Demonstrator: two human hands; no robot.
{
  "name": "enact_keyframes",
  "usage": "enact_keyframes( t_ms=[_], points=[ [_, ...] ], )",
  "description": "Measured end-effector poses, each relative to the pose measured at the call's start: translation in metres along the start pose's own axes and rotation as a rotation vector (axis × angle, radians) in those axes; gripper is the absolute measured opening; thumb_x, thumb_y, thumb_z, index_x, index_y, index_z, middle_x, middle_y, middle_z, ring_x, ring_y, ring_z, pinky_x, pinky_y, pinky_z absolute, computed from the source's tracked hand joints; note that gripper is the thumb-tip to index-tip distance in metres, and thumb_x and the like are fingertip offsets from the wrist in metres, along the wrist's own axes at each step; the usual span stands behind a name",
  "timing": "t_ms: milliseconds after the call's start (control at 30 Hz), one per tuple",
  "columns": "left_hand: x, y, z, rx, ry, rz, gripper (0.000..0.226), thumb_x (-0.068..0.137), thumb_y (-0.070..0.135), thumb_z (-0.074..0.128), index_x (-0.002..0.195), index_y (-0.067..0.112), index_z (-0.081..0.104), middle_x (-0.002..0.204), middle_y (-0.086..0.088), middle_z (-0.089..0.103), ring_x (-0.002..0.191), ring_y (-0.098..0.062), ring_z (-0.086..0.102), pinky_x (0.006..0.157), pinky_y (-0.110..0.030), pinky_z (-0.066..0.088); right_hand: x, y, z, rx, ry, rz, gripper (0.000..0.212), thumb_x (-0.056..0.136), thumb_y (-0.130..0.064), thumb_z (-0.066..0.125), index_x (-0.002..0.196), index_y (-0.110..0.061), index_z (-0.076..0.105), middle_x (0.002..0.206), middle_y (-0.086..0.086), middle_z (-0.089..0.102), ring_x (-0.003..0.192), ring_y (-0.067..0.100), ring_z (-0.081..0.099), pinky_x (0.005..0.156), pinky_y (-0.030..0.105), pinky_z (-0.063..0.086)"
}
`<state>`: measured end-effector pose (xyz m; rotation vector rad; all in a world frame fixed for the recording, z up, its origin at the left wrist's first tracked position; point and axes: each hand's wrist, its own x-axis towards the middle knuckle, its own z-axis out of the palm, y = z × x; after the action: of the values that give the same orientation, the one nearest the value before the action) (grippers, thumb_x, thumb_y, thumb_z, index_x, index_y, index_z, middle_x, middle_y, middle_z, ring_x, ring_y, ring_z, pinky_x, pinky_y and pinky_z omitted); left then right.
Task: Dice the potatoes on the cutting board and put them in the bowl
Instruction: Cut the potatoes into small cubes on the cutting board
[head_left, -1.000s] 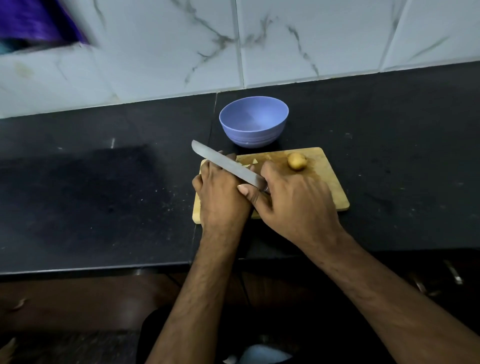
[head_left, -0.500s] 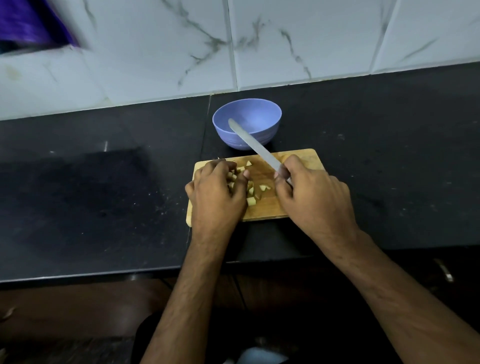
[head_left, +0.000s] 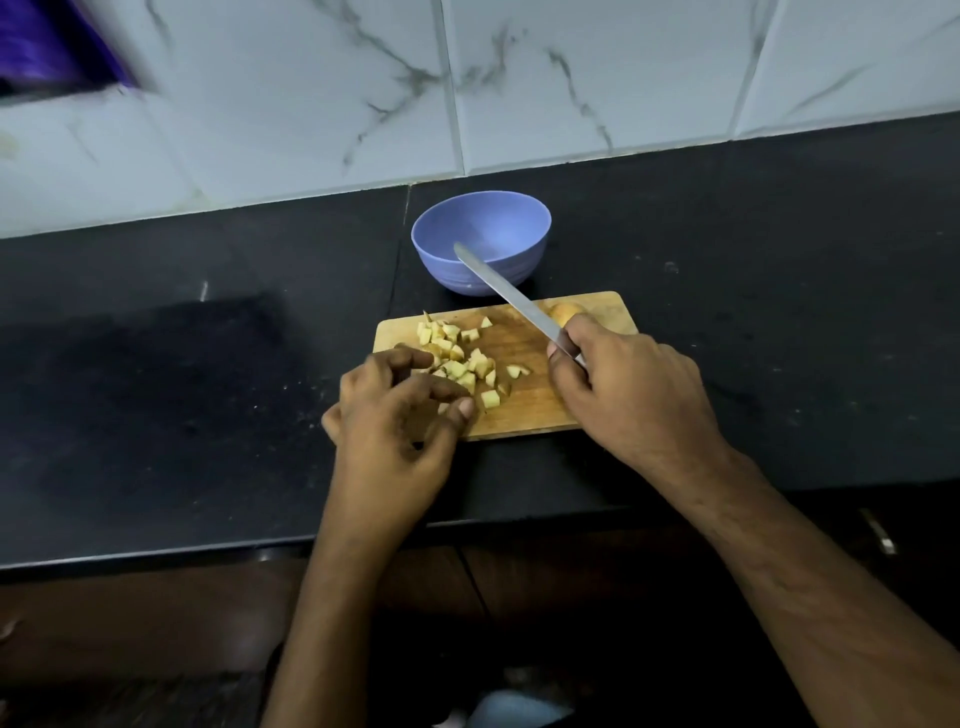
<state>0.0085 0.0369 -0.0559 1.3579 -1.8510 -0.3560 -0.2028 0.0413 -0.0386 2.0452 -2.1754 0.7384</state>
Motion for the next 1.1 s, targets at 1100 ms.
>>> enact_keyframes(
  t_ms=[1100],
  points=[
    [0.045,0.011,0.023,0.165,0.087,-0.027,0.013,0.084,0.043,0.076,0.092,0.033,0.074,0.120,0.014,0.054,0.121,-0.012,0.042,0.091,-0.033,0.018,0.003,-0.001,0.002,-0.007,-0.033,0.048,0.018,0.096,-0.043,0.042,0.093,-0.031,0.055,0.057,-0.008,0.055,0.050,0.007,0.046,0.048,0.026,0.026]
  ],
)
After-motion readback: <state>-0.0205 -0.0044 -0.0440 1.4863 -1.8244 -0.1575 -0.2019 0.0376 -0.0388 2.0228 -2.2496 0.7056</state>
